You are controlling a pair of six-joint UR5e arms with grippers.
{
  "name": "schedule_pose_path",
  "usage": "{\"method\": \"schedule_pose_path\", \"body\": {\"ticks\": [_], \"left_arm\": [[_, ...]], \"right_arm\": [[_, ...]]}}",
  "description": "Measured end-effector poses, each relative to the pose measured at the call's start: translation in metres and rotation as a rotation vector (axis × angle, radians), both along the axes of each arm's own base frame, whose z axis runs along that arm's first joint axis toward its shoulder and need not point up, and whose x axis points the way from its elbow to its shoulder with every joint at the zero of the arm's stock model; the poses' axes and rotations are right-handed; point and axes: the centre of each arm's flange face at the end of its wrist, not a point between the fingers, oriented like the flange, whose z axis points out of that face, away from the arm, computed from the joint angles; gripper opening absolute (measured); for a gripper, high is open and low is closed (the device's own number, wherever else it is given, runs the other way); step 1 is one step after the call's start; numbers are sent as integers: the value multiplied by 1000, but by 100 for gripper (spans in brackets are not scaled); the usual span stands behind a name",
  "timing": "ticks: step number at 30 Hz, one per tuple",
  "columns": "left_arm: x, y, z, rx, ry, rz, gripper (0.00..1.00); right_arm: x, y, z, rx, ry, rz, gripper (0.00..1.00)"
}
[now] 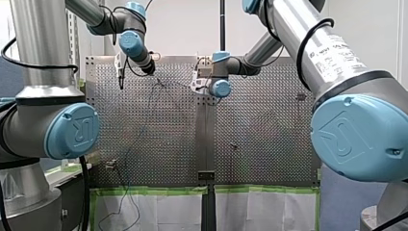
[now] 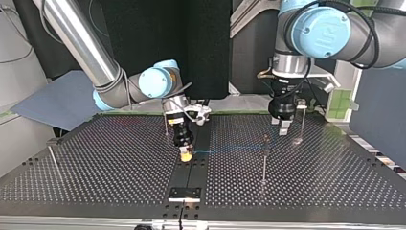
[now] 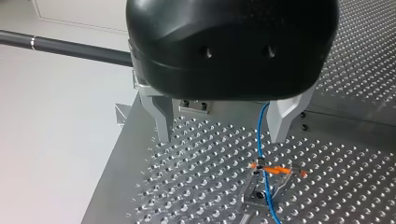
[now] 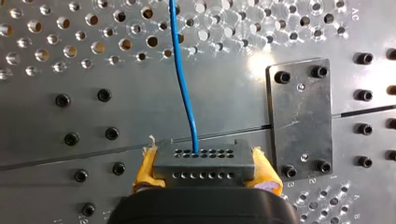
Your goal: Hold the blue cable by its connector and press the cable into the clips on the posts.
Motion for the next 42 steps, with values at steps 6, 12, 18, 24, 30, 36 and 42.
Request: {"method": "schedule_pose_path", "body": {"ticks": [6, 12, 18, 24, 30, 36, 42], "left_arm": [[13, -1, -20, 26, 43, 1, 100], [21, -2, -33, 60, 70, -1, 100], [23, -1, -33, 60, 63, 4, 100], [25, -1, -32, 51, 49, 8, 100], [25, -3, -31, 50, 40, 5, 100], [26, -9, -29, 62, 6, -11, 100], [24, -24, -24, 63, -41, -37, 100]], "right_arm": [[2, 2, 0, 0, 1, 3, 0], [2, 2, 0, 0, 1, 4, 0], [2, 2, 0, -1, 0, 3, 0], [2, 2, 0, 0, -2, 3, 0], [1, 1, 0, 3, -4, 3, 0], [1, 1, 0, 3, -3, 4, 0], [2, 2, 0, 3, -4, 6, 0]]}}
